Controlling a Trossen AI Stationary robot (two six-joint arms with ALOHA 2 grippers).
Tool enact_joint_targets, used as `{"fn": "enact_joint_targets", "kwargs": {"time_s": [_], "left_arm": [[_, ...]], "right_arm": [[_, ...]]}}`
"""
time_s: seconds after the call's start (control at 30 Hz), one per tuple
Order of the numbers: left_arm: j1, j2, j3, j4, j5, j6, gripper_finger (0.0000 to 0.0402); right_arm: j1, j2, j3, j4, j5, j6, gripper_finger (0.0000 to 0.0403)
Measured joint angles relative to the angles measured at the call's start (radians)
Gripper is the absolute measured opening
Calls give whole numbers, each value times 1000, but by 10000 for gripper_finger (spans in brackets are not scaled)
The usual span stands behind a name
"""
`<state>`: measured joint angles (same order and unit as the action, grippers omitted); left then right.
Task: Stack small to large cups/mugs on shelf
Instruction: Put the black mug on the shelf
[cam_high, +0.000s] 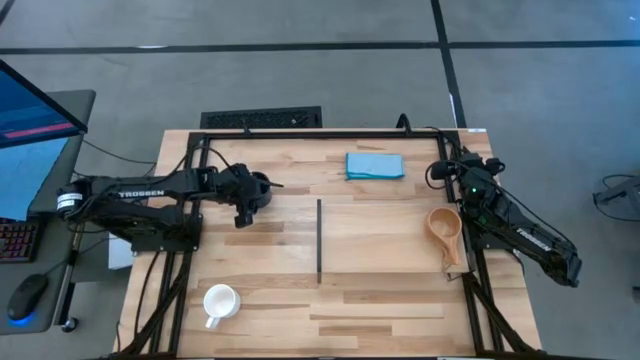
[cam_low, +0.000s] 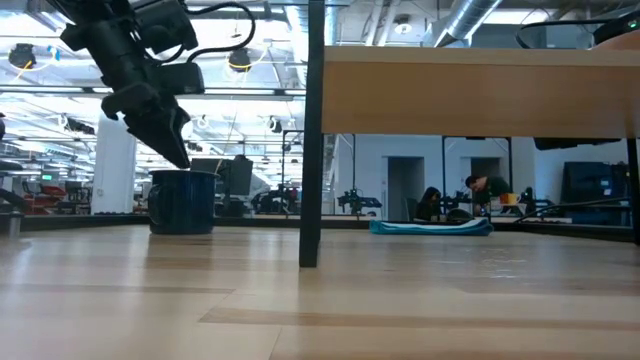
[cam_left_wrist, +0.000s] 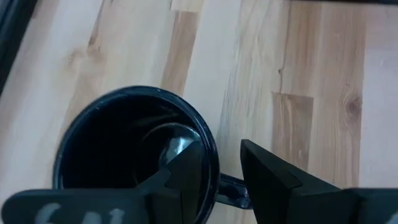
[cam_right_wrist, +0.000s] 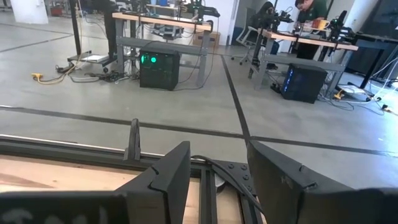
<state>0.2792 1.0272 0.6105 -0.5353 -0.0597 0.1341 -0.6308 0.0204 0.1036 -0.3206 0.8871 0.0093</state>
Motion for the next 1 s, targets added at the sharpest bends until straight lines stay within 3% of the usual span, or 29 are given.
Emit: {"fn": "enact_joint_targets", "kwargs": {"time_s": [0.6,0.73,0.9,1.0], "left_arm": [[-6,137,1,-11,-39,-24,102],[-6,164,1,33,-40,-24,78],[-6,172,1,40,-42,-4,16],[-5,172,1,54,-58,-47,10]], "right_arm": [[2,12,0,0,-11,1,182],[2,12,0,0,-12,1,182],[2,12,0,0,-12,1,182],[2,12,0,0,-12,1,182]]}}
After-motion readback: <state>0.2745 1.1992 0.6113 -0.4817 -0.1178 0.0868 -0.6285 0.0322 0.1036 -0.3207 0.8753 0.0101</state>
